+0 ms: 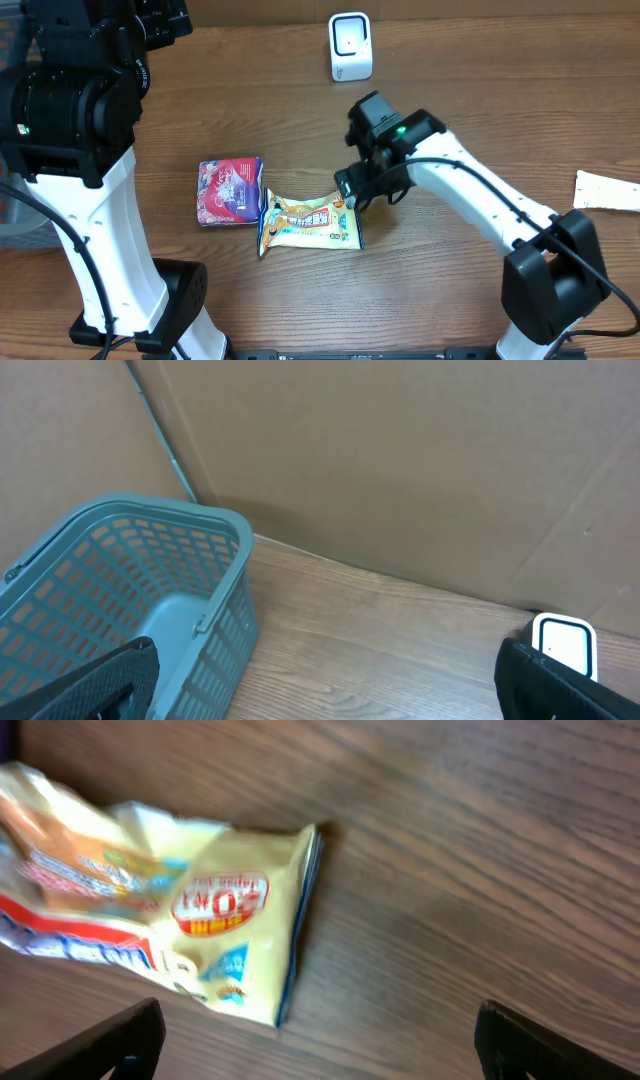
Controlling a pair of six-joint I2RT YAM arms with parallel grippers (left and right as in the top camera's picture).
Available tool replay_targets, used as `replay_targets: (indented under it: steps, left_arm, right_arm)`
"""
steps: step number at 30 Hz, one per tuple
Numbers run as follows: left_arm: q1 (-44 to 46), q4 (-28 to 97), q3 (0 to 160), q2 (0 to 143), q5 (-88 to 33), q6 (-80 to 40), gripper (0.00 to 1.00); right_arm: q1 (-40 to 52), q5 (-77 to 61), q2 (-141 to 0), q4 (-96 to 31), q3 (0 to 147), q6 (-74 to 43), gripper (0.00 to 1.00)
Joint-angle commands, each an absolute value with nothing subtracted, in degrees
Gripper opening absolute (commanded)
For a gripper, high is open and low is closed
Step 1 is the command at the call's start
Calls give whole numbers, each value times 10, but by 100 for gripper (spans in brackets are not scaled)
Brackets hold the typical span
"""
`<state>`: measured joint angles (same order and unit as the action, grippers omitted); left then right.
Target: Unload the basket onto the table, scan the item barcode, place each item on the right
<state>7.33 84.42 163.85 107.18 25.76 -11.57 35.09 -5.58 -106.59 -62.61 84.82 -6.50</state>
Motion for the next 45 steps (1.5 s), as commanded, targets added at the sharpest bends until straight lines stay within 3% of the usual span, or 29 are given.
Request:
replay_targets:
  steps: [1, 7, 19, 29, 36, 41, 45]
  left_arm:
    - [68, 842, 1640, 1079, 263, -107, 100]
    - [68, 842, 1640, 1079, 263, -107, 100]
    - [68, 842, 1640, 1079, 263, -107, 100]
    - [68, 842, 1640, 1079, 263, -107, 100]
    - [68, 842, 1640, 1079, 263, -107, 100]
    - [68, 842, 1640, 1079, 263, -107, 100]
    - [68, 842, 1640, 1079, 263, -107, 100]
  right_arm:
    - [392, 1, -1065, -624, 848, -40, 100]
    - [385, -133, -1065, -554, 832, 11, 100]
    - [214, -466, -1065, -439, 720, 87, 100]
    - [202, -551, -1077, -268, 591, 51, 100]
    - [208, -557, -1143, -195, 585, -6, 100]
    - [229, -648, -1196, -125, 585, -37, 100]
    - [239, -695, -1200, -119, 585, -37, 72]
